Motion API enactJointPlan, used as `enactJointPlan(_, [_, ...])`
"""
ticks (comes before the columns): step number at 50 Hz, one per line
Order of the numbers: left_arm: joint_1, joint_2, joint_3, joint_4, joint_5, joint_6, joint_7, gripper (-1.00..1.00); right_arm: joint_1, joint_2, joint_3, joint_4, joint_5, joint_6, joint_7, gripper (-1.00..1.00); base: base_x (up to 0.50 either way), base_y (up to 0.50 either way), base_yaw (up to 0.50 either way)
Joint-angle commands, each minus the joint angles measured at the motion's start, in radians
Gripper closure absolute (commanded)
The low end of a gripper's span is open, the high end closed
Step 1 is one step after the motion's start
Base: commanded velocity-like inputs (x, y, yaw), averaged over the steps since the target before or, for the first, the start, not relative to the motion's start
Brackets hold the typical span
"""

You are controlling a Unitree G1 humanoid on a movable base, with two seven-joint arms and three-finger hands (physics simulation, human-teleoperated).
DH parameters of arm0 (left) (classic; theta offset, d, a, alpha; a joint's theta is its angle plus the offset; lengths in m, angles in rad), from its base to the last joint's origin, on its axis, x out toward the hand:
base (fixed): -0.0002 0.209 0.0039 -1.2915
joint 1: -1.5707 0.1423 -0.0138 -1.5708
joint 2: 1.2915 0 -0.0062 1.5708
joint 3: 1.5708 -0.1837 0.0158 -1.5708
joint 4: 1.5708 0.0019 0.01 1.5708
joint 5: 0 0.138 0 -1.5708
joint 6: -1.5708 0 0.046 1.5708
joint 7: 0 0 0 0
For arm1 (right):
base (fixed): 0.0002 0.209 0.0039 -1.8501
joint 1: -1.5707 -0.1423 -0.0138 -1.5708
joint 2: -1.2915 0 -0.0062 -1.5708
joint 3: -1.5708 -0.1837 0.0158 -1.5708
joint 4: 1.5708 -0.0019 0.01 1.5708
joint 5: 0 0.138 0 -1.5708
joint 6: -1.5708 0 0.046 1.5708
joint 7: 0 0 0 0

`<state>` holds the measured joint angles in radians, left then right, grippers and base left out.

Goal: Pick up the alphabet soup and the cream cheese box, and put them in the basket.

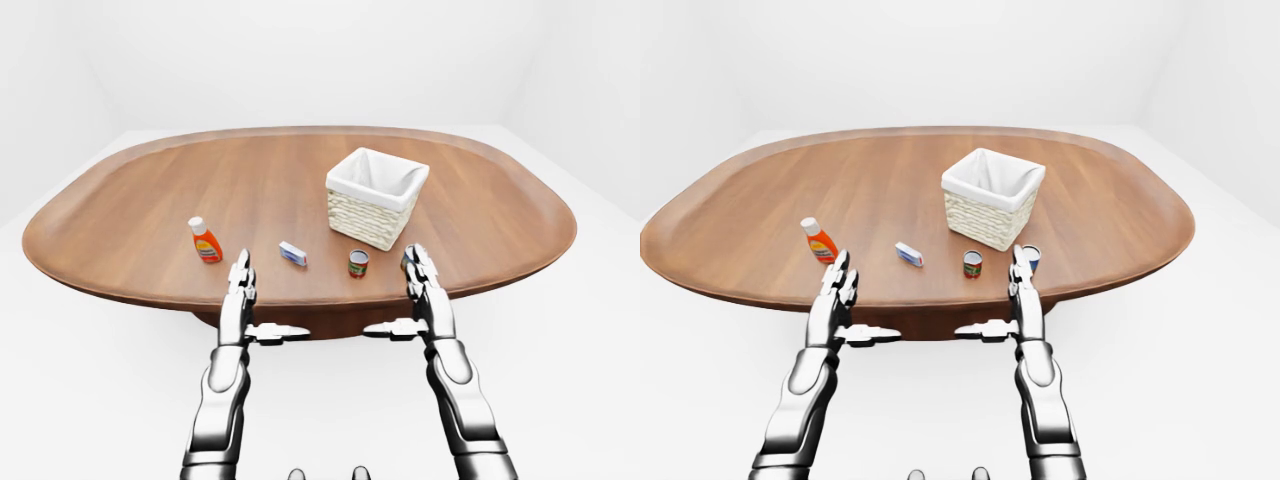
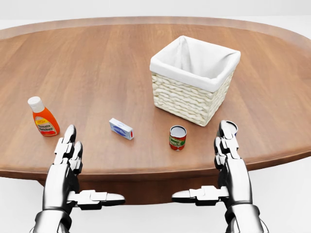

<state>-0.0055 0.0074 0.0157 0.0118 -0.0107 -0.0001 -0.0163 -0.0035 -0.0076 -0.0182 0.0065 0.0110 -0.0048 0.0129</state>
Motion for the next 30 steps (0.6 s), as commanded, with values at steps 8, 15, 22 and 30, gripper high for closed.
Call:
enactJointPlan(8, [-0.015, 0.012, 0.018, 0.046, 0.003, -0.032, -0.021, -1.00, -0.009, -0.014, -0.025, 0.024, 0.003, -0.023, 0.016, -1.00, 0.00, 0.00, 0.00])
enactJointPlan(15, [-0.006, 0.010, 0.012, 0.026, 0.010, -0.020, -0.019, -1.00, -0.002, -0.013, -0.024, 0.017, 0.006, -0.023, 0.020, -1.00, 0.00, 0.00, 0.00])
enactJointPlan(22, [-0.005, 0.010, 0.013, 0.031, 0.011, -0.025, -0.021, -1.00, 0.001, -0.012, -0.022, 0.010, 0.008, -0.020, 0.022, -1.00, 0.00, 0.00, 0.00])
enactJointPlan(30, [-0.012, 0.011, 0.015, 0.048, 0.012, -0.035, -0.023, -1.00, 0.001, -0.012, -0.019, 0.010, -0.004, -0.018, 0.018, -1.00, 0.00, -0.08, 0.00])
